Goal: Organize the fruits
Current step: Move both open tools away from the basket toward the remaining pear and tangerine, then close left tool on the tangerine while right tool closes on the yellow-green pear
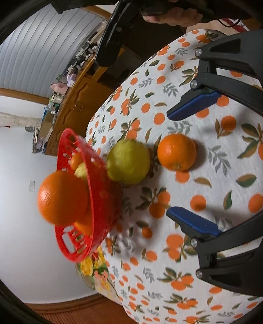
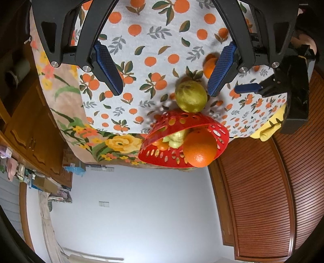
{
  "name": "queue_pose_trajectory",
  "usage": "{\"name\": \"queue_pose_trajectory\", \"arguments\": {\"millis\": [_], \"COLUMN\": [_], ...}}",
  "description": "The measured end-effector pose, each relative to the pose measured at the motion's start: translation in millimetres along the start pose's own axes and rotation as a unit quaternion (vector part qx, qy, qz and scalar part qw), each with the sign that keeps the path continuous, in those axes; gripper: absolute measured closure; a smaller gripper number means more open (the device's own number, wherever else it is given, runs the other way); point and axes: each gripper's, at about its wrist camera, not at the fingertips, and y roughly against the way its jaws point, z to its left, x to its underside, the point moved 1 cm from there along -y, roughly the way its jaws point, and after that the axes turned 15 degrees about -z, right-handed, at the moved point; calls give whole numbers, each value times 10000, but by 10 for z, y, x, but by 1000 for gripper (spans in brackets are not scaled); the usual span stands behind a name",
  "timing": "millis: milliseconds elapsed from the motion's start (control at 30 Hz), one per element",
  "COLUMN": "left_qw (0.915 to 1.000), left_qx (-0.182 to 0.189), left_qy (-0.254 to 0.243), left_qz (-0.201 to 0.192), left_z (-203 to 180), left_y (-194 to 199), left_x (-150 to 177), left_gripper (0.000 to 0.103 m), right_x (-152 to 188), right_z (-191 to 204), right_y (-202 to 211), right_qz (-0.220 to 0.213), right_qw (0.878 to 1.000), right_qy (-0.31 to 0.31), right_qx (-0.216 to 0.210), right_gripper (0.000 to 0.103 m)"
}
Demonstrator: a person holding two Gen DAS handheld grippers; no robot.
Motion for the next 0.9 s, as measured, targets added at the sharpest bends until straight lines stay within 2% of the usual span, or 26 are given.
{"name": "queue_pose_trajectory", "arguments": {"millis": [100, 267, 333, 433, 500, 633, 900], "left_qw": [9999, 9998, 9997, 9996, 9996, 9997, 9998], "left_qx": [73, 91, 73, 56, 101, 158, -57], "left_qy": [-55, -77, -94, -111, -83, -2, -53], "left_qz": [50, 131, 193, 259, 264, 176, -157], "left_z": [-54, -76, -80, -85, -71, -43, 99], "left_y": [-45, -124, -162, -200, -195, -103, 261], "left_x": [34, 58, 71, 98, 118, 120, 79], "left_gripper": [16, 24, 30, 46, 62, 63, 63], "right_x": [39, 97, 103, 109, 115, 142, 155], "right_z": [3, -4, -3, 16, 32, 67, 222], "right_y": [-15, -50, -58, -74, -90, -165, -430], "right_qz": [33, 107, 117, 126, 143, 213, 367], "right_qw": [10000, 9999, 9999, 9999, 9999, 9997, 9989], "right_qy": [-9, -25, -48, -33, -20, 4, 20], "right_qx": [-9, -3, -13, -35, -51, -77, -291], "right_gripper": [16, 16, 16, 16, 16, 16, 16]}}
